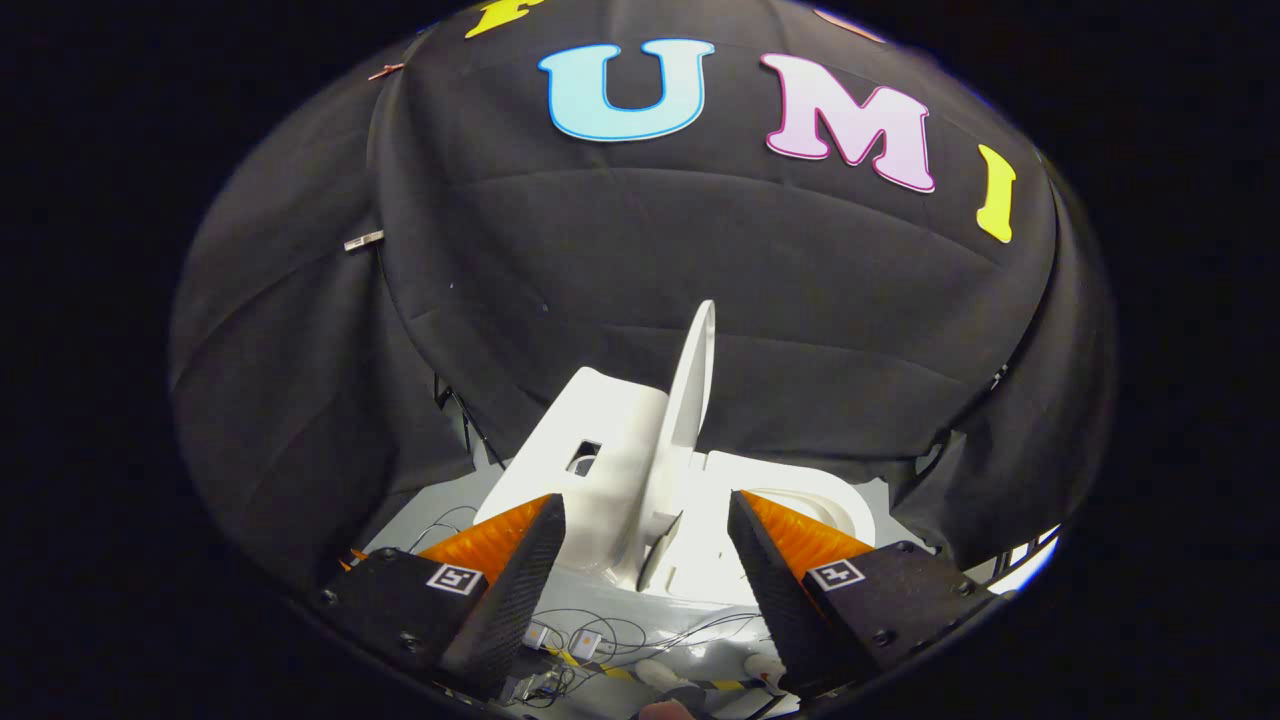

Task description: Open the toilet lid.

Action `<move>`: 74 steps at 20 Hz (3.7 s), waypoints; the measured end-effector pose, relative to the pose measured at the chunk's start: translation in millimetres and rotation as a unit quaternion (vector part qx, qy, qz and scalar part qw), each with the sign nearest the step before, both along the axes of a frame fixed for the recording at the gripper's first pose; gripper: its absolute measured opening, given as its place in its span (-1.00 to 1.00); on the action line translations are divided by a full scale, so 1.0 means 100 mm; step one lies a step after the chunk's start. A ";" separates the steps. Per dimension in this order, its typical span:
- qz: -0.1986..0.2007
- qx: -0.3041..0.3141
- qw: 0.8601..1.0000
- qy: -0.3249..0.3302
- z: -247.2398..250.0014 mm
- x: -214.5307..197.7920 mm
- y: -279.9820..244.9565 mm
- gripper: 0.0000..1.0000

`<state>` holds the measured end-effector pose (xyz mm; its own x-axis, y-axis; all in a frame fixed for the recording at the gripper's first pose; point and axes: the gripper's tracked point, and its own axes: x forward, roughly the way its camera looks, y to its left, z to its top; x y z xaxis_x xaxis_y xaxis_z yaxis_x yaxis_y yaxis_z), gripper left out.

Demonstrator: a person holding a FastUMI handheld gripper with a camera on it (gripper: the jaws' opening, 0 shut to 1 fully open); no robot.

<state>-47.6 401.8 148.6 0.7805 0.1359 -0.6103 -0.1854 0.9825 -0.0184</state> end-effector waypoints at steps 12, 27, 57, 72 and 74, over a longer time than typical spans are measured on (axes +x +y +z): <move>-0.016 0.046 0.999 0.002 0.07 0.17 -0.52 1.00; -0.076 0.104 0.989 -0.073 -0.35 0.41 -2.55 1.00; -0.070 0.017 0.934 -0.350 -1.36 0.33 -3.69 0.98; -0.085 0.041 0.941 -0.326 -1.50 0.37 -3.77 1.00; -0.083 0.042 0.941 -0.326 -1.49 0.37 -3.76 0.99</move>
